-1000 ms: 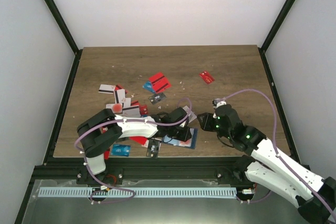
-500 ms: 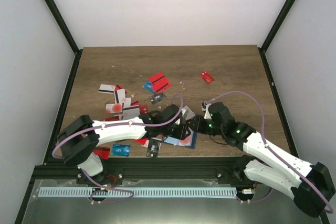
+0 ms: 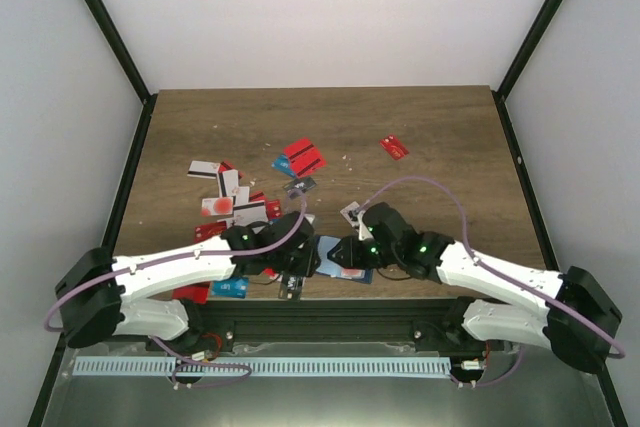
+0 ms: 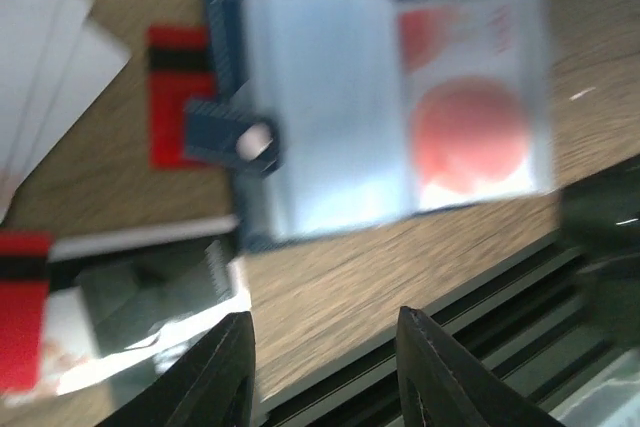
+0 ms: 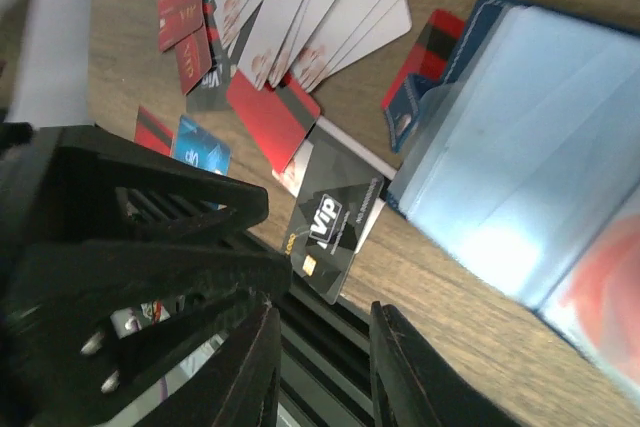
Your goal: Put the credit cards into the card holder
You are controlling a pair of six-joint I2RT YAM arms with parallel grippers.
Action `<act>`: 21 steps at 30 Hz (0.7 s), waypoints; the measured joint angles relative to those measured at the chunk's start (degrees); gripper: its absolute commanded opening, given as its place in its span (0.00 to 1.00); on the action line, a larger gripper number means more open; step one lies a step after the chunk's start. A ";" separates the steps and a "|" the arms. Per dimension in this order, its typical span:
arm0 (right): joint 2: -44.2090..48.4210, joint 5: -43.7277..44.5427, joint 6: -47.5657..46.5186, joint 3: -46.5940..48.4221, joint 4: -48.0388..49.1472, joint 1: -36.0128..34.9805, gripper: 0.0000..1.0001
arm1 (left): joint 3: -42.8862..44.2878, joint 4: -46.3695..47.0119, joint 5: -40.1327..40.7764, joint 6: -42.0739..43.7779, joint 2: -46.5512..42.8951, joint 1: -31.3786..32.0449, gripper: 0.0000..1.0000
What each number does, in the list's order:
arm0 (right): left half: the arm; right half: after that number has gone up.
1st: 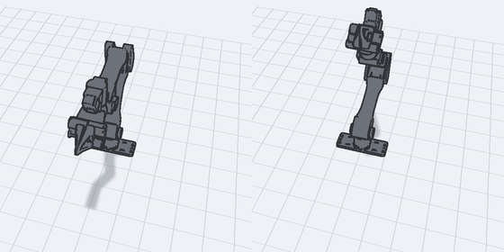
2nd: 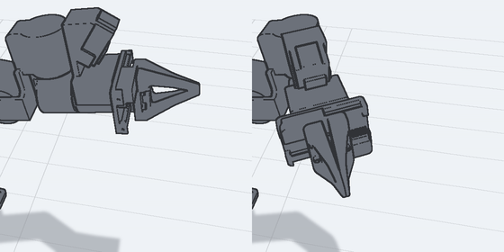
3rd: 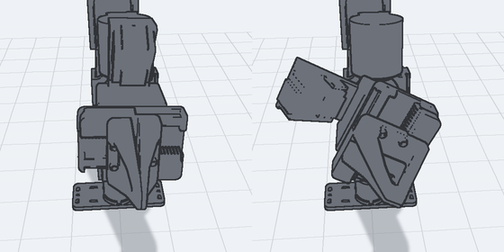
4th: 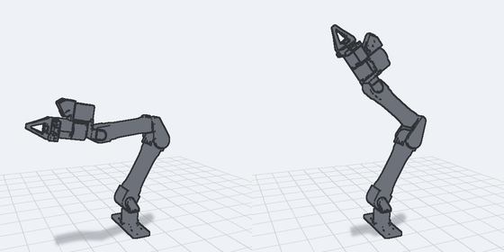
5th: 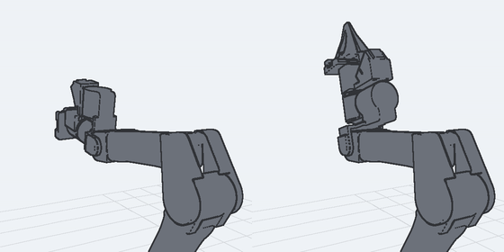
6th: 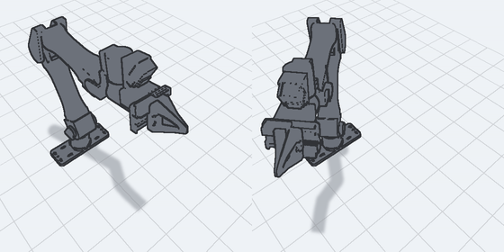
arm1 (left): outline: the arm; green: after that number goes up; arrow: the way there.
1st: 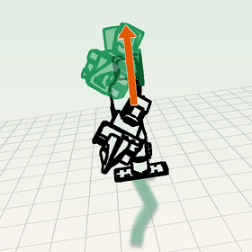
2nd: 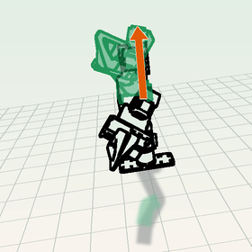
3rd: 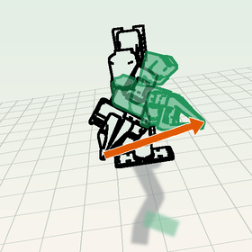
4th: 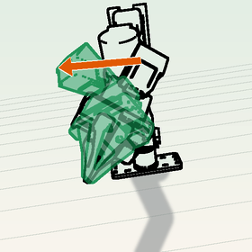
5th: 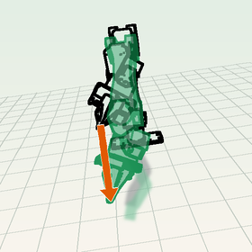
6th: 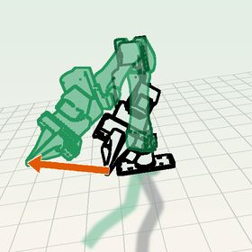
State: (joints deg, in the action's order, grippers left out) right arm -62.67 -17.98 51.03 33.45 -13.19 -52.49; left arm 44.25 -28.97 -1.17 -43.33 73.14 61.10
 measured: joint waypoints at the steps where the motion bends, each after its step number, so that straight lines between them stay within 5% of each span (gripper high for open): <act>1: -0.52 0.02 0.31 0.00 0.42 -0.79 0.27 | -1.79 -1.16 0.33 -0.79 -1.44 0.00 0.43; 10: -6.49 2.03 2.56 -0.07 5.95 -7.45 0.27 | -15.67 -7.15 0.57 -10.82 -12.87 0.00 0.48; 21: -19.10 2.12 -2.49 7.30 9.44 -8.57 0.26 | -25.16 1.79 -2.29 -22.01 -20.06 0.00 0.48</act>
State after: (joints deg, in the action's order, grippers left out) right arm -81.78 -15.86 48.53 40.75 -3.75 -61.06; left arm 19.09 -27.18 -3.46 -65.34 53.08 61.10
